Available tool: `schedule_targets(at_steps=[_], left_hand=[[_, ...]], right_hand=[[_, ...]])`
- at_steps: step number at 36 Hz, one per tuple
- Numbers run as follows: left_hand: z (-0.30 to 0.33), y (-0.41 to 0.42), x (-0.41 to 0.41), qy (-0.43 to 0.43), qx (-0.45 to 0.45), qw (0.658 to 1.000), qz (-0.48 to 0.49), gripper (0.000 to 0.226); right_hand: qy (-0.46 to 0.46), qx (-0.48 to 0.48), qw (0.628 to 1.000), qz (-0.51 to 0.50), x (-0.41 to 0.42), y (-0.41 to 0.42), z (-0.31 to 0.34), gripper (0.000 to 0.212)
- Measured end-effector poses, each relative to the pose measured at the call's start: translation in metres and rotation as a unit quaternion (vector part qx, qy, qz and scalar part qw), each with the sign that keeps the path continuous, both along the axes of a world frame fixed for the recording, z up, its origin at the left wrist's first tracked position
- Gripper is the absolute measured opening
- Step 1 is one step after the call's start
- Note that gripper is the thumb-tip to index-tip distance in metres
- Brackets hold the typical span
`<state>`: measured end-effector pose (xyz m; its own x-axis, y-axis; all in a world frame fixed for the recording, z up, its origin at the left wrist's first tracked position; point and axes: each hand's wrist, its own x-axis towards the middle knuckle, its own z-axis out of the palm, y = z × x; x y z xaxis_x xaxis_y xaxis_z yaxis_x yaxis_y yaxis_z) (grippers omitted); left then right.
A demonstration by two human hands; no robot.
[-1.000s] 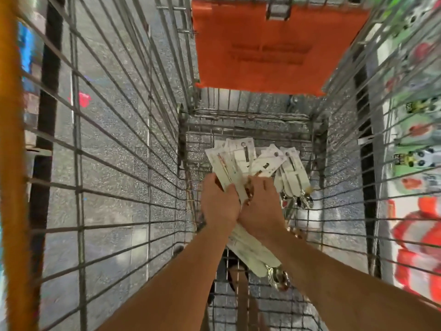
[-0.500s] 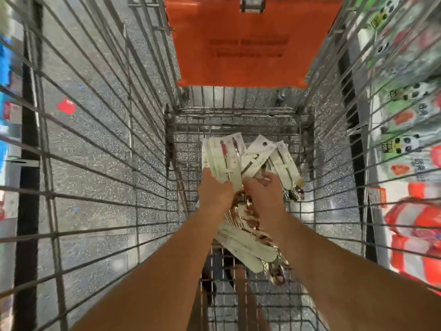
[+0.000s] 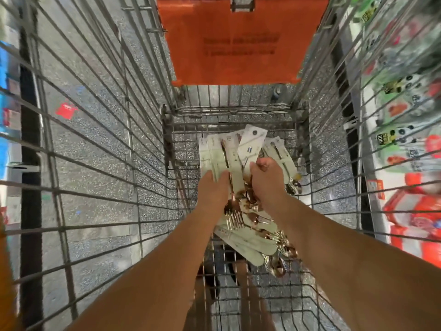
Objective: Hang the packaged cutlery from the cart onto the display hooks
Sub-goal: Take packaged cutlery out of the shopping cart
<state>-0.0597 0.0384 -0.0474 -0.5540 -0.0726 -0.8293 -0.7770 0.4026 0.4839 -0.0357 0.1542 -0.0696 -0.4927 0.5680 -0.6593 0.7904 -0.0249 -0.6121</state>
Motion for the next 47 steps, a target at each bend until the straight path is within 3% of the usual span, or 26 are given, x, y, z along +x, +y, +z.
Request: schedule_targets(at_steps=[7, 10, 13, 17, 18, 21, 26, 32, 34, 37, 40, 41, 42, 44, 45, 47], left_hand=[[0.045, -0.006, -0.007, -0.003, 0.041, 0.999, 0.034, 0.049], [0.067, -0.007, -0.013, 0.007, 0.055, 0.998, 0.038, 0.095], [0.092, -0.008, -0.016, 0.023, 0.073, 0.997, 0.021, 0.053], [0.116, -0.007, -0.012, 0.079, 0.091, 0.993, -0.003, 0.038], [0.121, -0.007, -0.01, 0.091, 0.089, 0.992, -0.01, 0.033], [0.15, -0.006, -0.006, 0.112, 0.091, 0.99, -0.013, 0.025], [0.2, -0.016, 0.008, 0.11, 0.155, 0.982, -0.002, 0.017], [0.252, -0.039, 0.031, 0.13, 0.178, 0.975, -0.019, 0.005], [0.267, -0.05, 0.037, 0.118, 0.191, 0.974, -0.013, 0.013], [0.285, -0.07, 0.05, 0.108, 0.214, 0.971, 0.009, 0.018], [0.299, -0.088, 0.063, 0.105, 0.224, 0.968, 0.034, 0.021], [0.304, -0.095, 0.068, 0.108, 0.231, 0.966, 0.04, 0.027], [0.307, -0.101, 0.071, 0.113, 0.234, 0.964, 0.046, 0.031], [0.315, -0.115, 0.078, 0.132, 0.239, 0.96, 0.057, 0.028], [0.321, -0.122, 0.081, 0.14, 0.246, 0.957, 0.063, 0.025], [0.333, -0.137, 0.087, 0.158, 0.257, 0.951, 0.072, 0.024]], right_hand=[[0.019, -0.037, 0.998, 0.04, 0.0, 0.006, 0.041, 0.018], [0.021, -0.073, 0.996, 0.037, -0.005, 0.01, 0.068, 0.014], [0.002, -0.129, 0.991, 0.019, -0.011, 0.011, 0.095, 0.019], [0.014, -0.192, 0.98, 0.043, -0.01, 0.011, 0.127, 0.057], [0.02, -0.191, 0.98, 0.054, -0.009, 0.009, 0.143, 0.055], [0.053, -0.198, 0.976, 0.07, -0.003, 0.008, 0.173, 0.025], [0.084, -0.208, 0.971, 0.081, 0.006, 0.005, 0.213, 0.018], [0.122, -0.218, 0.96, 0.124, 0.03, -0.012, 0.263, 0.04], [0.127, -0.204, 0.96, 0.146, 0.039, -0.022, 0.279, 0.052], [0.137, -0.172, 0.962, 0.161, 0.047, -0.034, 0.285, 0.09], [0.143, -0.148, 0.966, 0.153, 0.054, -0.043, 0.282, 0.113], [0.138, -0.142, 0.968, 0.151, 0.058, -0.05, 0.295, 0.109], [0.15, -0.143, 0.966, 0.154, 0.064, -0.061, 0.313, 0.088], [0.165, -0.154, 0.961, 0.16, 0.074, -0.08, 0.342, 0.027], [0.174, -0.159, 0.959, 0.157, 0.078, -0.088, 0.352, 0.015], [0.189, -0.175, 0.952, 0.167, 0.082, -0.102, 0.367, 0.016]])
